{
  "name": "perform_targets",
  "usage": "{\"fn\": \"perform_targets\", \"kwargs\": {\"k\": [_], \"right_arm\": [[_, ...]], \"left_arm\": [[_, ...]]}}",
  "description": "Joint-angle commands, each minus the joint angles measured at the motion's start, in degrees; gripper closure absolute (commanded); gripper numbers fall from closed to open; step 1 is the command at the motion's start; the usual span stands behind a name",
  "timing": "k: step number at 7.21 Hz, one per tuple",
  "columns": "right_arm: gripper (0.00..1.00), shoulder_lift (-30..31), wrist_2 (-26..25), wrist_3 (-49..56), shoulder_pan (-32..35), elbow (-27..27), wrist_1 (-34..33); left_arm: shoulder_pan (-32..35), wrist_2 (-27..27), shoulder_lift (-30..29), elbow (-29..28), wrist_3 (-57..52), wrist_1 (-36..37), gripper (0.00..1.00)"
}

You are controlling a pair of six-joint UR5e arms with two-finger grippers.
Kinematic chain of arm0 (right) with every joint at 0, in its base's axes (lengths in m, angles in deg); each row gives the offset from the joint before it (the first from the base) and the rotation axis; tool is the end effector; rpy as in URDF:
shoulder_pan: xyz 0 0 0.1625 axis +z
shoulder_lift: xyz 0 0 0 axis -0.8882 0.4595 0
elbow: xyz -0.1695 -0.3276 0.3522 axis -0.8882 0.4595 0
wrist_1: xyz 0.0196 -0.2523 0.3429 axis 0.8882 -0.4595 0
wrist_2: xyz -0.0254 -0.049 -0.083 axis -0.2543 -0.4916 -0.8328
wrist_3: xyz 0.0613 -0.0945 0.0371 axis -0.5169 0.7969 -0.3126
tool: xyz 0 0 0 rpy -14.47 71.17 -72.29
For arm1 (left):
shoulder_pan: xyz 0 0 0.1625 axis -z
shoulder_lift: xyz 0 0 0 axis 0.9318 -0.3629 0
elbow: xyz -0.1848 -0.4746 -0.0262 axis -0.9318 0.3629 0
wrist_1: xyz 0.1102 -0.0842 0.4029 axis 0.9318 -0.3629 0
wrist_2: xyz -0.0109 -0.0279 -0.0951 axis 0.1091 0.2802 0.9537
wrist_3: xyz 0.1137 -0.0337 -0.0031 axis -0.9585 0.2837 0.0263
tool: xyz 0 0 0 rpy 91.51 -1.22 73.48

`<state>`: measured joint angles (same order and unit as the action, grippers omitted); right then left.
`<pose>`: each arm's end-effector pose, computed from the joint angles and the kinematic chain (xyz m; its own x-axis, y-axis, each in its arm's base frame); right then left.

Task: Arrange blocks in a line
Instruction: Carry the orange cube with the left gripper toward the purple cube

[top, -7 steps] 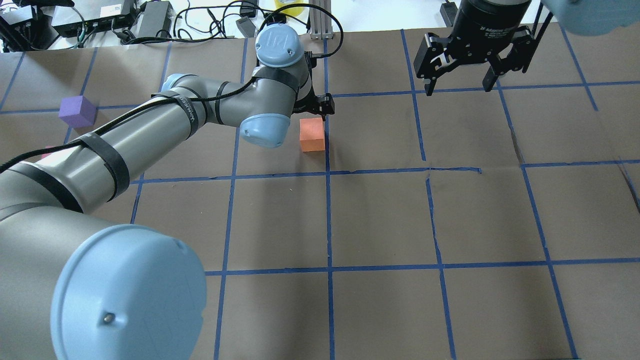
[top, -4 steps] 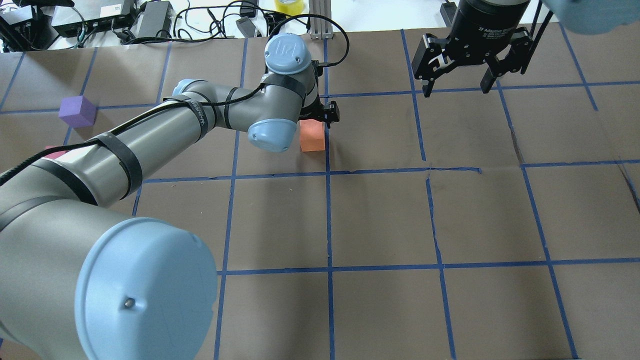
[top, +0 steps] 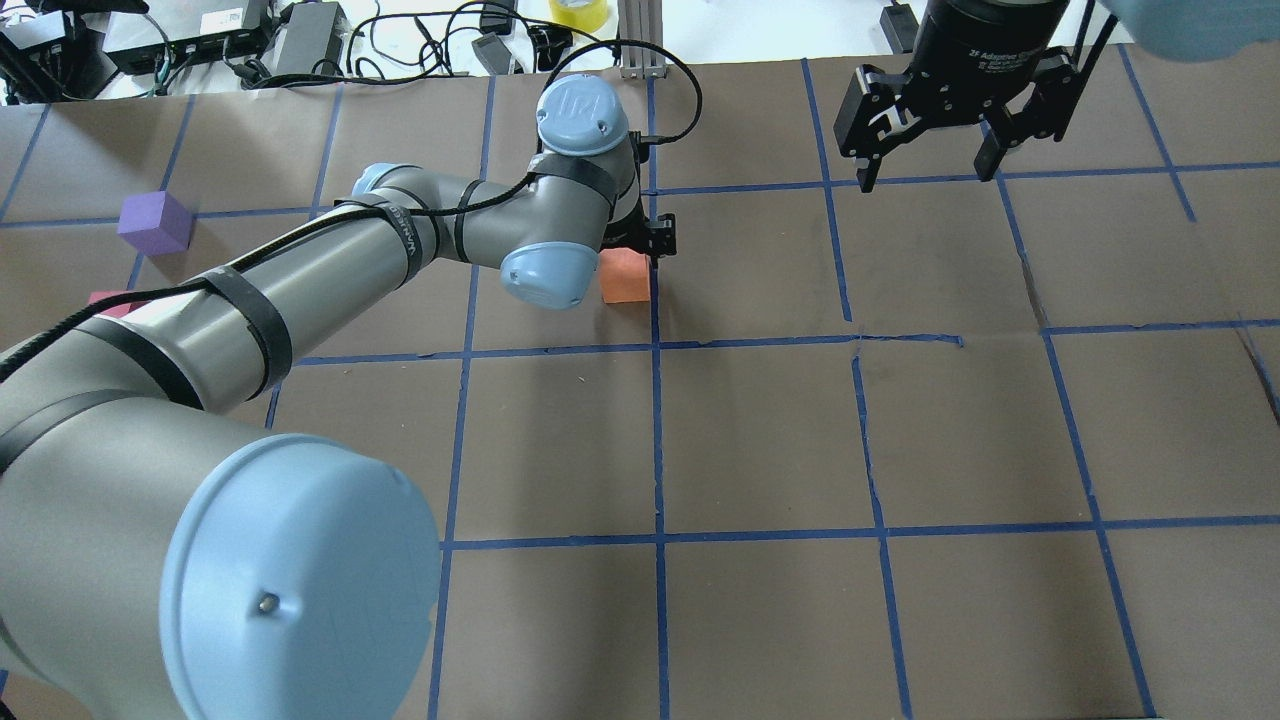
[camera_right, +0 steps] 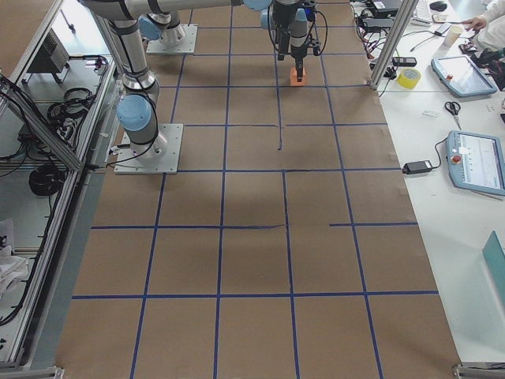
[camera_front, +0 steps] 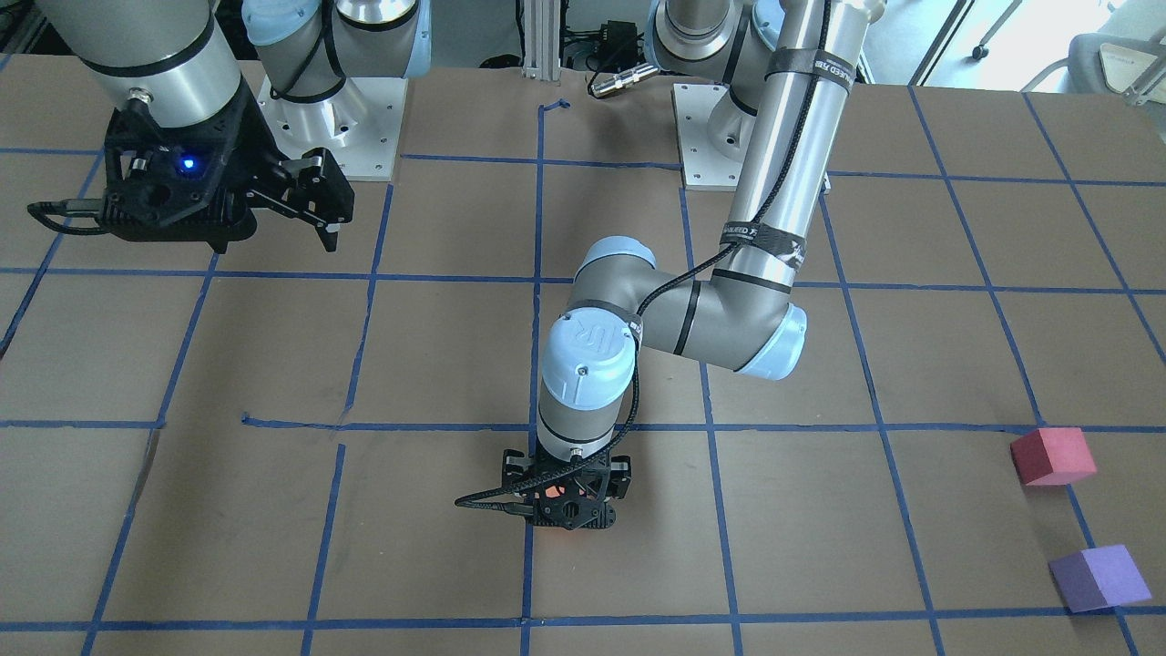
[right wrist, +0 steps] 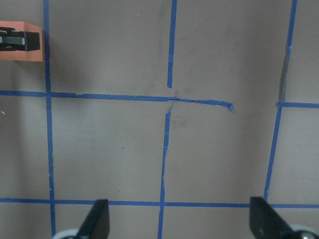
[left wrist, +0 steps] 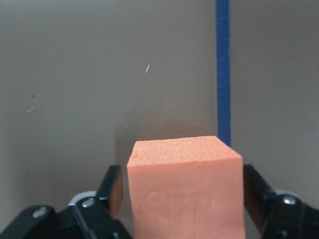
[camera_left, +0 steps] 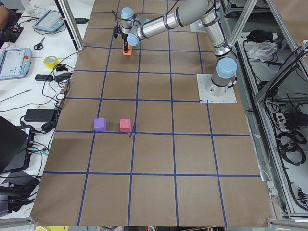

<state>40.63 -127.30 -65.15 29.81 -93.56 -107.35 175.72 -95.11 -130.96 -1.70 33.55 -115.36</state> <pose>0.1507 -0.5434 0.5833 -0.9968 -0.0616 0.0504 -0.0599 0.9976 0.0352 -0.3510 -0.6931 0.2353 -0.9987 0.0389 0.0338 0.0341 0.9905 -0.1329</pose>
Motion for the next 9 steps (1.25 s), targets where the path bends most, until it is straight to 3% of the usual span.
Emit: {"fn": "perform_targets", "kwargs": {"k": [1, 3, 4, 6, 7, 8, 9], "right_arm": [[0.0, 0.24, -0.78, 0.34, 0.27, -0.37, 0.09], [0.0, 0.06, -0.69, 0.25, 0.27, -0.29, 0.08], [0.0, 0.15, -0.51, -0.36, 0.19, -0.38, 0.0], [0.0, 0.33, -0.6, -0.54, 0.01, -0.55, -0.09], [0.0, 0.24, -0.51, -0.54, -0.08, -1.07, 0.26], [0.0, -0.2, -0.51, -0.36, -0.17, -1.17, 0.09], [0.0, 0.06, -0.6, -0.54, -0.17, -0.99, 0.17]], "left_arm": [[-0.13, -1.31, 2.23, -0.09, -0.57, -1.96, 1.0], [-3.79, -4.46, 6.35, 0.43, -2.49, -5.12, 1.0], [-9.13, -4.66, 7.94, 0.26, -8.95, -8.43, 1.0], [-20.99, -4.75, 11.46, -0.7, -10.49, -15.91, 1.0], [-28.01, -4.66, 12.43, -0.71, -27.3, -16.63, 1.0], [-34.25, -4.48, 12.44, -0.79, -34.77, -16.46, 1.0], [-38.49, -4.74, 10.87, -2.27, -35.46, -16.29, 1.0]]}}
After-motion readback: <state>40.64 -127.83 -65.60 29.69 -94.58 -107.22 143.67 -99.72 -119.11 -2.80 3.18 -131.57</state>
